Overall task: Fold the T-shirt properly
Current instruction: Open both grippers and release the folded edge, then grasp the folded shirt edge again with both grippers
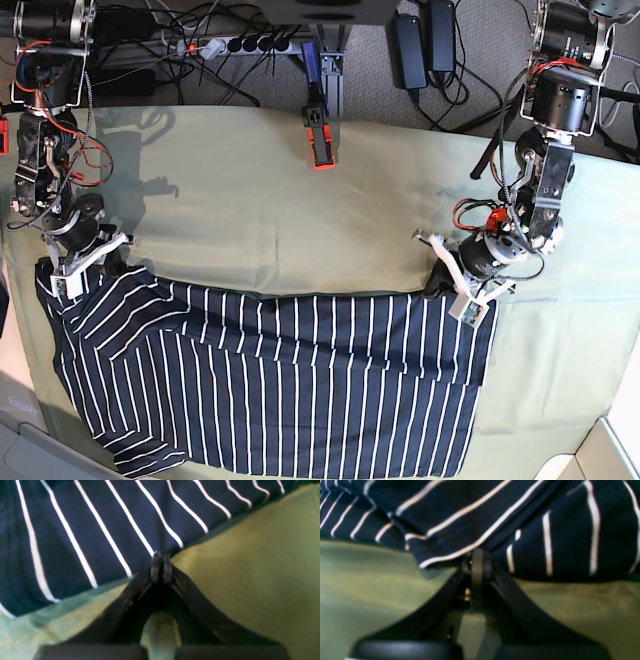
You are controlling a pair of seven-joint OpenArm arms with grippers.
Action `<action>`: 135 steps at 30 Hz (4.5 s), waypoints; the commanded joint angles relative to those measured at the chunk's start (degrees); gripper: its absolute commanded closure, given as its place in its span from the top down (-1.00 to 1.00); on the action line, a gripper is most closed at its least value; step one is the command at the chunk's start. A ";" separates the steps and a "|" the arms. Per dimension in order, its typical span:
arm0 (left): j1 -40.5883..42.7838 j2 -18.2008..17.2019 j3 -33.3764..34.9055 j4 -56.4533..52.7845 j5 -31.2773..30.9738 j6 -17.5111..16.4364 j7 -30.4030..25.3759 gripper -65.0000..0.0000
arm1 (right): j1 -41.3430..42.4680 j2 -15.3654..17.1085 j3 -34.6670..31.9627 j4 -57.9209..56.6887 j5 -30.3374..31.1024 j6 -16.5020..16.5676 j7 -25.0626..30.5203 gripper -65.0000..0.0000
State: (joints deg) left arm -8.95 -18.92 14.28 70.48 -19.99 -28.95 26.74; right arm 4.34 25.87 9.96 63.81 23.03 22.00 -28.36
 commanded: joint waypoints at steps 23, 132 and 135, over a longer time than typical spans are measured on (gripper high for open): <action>-5.09 -0.81 -0.11 1.90 0.50 -0.85 0.09 -1.00 | 17.44 1.03 1.38 -4.13 -3.72 1.79 -1.14 -1.00; -8.46 18.10 -32.94 -6.25 -20.90 2.14 11.23 -0.91 | 20.57 -4.90 34.64 -18.32 15.54 2.27 -10.71 -1.00; -8.46 18.05 -32.94 -6.25 -20.96 -0.87 11.17 -1.00 | 20.57 -4.92 34.64 -18.29 15.56 2.27 -10.71 -1.00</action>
State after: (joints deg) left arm -15.92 -0.80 -18.76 63.13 -40.05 -27.33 38.96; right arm 23.64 19.84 44.56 44.66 37.52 22.20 -39.88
